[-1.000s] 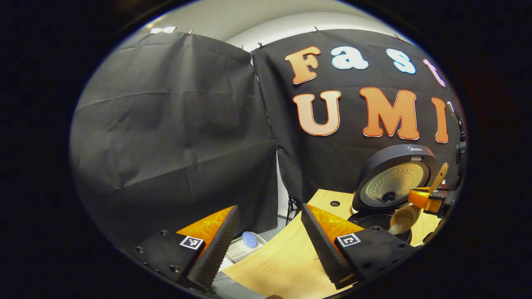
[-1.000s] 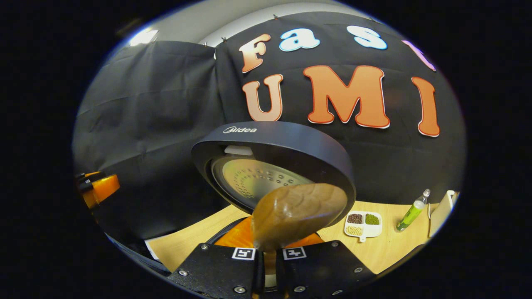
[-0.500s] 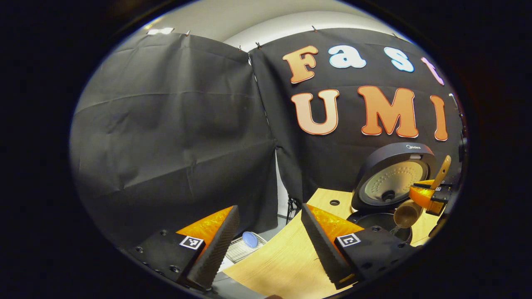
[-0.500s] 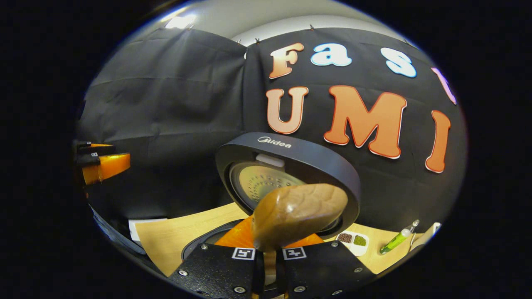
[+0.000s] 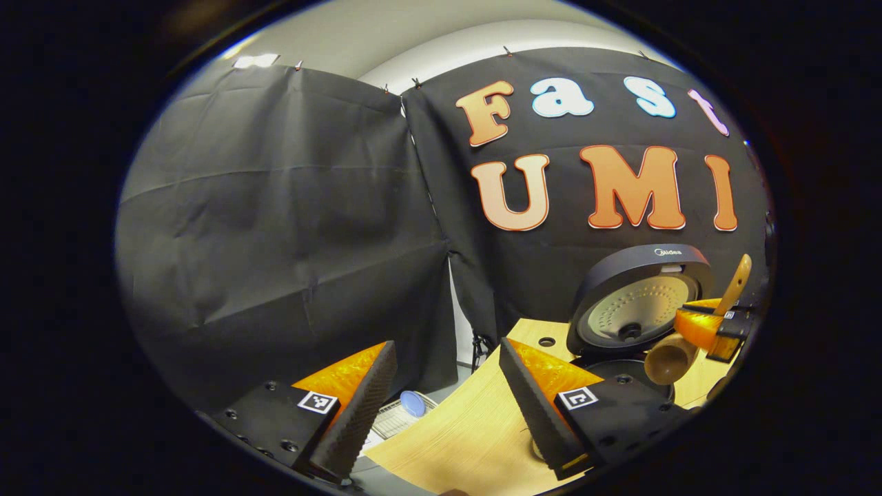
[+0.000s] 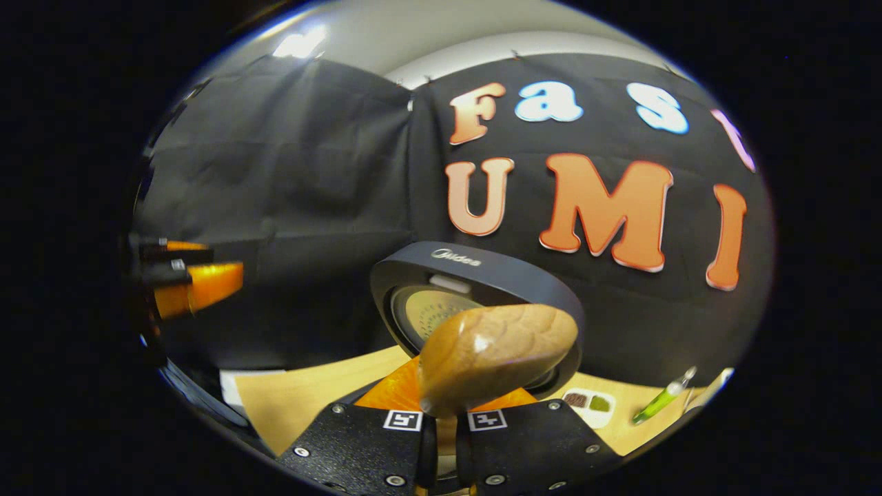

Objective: Close the left gripper, press the button to open the rice cooker; take a wooden spoon from the chopstick holder with the right hand, scoop a spoonful of rice and pour it into the rice cooker, then put the wooden spoon back into the chopstick holder.

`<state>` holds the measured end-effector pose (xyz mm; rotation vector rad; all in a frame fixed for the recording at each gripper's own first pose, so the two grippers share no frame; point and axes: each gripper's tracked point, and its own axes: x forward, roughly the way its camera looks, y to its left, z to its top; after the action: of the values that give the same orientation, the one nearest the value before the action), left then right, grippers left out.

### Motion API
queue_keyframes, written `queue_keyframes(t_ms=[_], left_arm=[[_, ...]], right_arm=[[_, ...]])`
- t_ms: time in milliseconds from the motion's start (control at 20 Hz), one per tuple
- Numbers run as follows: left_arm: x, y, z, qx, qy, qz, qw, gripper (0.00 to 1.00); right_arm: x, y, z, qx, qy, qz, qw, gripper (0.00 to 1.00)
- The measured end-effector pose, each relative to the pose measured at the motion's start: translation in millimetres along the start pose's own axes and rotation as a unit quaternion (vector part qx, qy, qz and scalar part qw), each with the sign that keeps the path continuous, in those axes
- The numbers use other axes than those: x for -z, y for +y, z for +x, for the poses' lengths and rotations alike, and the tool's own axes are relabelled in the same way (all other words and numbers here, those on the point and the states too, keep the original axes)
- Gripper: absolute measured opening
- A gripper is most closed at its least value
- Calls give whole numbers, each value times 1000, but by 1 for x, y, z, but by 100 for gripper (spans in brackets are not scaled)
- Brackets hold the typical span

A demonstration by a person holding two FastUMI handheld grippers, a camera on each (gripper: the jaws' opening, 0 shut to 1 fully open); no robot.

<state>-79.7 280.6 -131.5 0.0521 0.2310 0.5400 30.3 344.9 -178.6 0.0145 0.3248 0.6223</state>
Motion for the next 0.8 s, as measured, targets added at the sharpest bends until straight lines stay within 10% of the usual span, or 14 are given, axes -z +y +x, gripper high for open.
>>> queue_keyframes(t_ms=[400, 800], left_arm=[[3, -77, -18, 46, 12, 14, 999, 94], [-4, -162, -33, 109, 17, 32, 993, 100]], right_arm=[[26, -123, -74, 93, 24, 181, 979, 10], [89, -225, -168, 211, 43, 234, 948, 5]])
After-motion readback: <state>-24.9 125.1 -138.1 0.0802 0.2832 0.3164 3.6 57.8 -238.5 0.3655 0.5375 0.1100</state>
